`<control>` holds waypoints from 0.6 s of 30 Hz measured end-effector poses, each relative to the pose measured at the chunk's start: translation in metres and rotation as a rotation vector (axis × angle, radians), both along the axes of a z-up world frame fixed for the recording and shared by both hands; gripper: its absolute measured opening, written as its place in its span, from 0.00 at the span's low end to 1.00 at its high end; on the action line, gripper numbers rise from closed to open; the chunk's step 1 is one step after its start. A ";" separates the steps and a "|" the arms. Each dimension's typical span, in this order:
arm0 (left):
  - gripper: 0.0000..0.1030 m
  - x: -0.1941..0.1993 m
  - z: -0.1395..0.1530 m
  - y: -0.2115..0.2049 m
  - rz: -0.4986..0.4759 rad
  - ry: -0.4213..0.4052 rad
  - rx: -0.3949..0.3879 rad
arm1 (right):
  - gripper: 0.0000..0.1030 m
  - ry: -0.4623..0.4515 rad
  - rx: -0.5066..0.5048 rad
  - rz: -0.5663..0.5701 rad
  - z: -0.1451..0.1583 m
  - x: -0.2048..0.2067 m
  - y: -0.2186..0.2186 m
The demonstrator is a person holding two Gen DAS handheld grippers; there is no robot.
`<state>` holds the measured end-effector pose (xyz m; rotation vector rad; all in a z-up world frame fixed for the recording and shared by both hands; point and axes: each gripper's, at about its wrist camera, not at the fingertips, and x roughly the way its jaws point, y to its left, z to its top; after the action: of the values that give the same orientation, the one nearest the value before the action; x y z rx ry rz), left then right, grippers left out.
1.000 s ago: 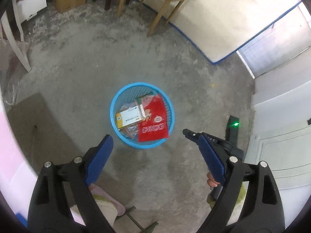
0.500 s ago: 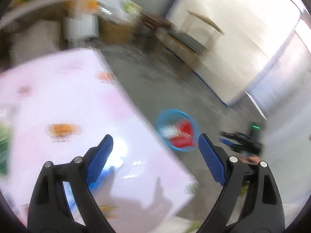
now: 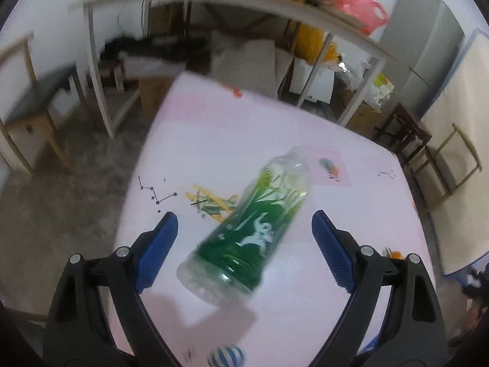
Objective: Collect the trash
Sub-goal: 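Move both open tools back to the table toward the green bottle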
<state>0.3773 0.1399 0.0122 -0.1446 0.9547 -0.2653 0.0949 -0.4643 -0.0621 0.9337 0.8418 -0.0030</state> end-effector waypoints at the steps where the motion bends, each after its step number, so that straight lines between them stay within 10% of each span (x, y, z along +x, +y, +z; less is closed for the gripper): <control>1: 0.83 0.011 -0.010 0.004 -0.027 0.024 -0.015 | 0.59 0.003 -0.005 0.017 0.002 0.007 0.010; 7: 0.82 0.008 -0.035 0.004 -0.124 0.040 0.037 | 0.59 0.040 -0.036 0.106 0.008 0.025 0.060; 18: 0.44 -0.017 -0.035 -0.012 -0.140 0.005 0.073 | 0.59 0.020 -0.053 0.184 0.024 0.043 0.106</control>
<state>0.3598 0.1277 -0.0228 -0.0116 0.9800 -0.3582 0.1380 -0.3587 -0.0382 0.8047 0.9399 0.1237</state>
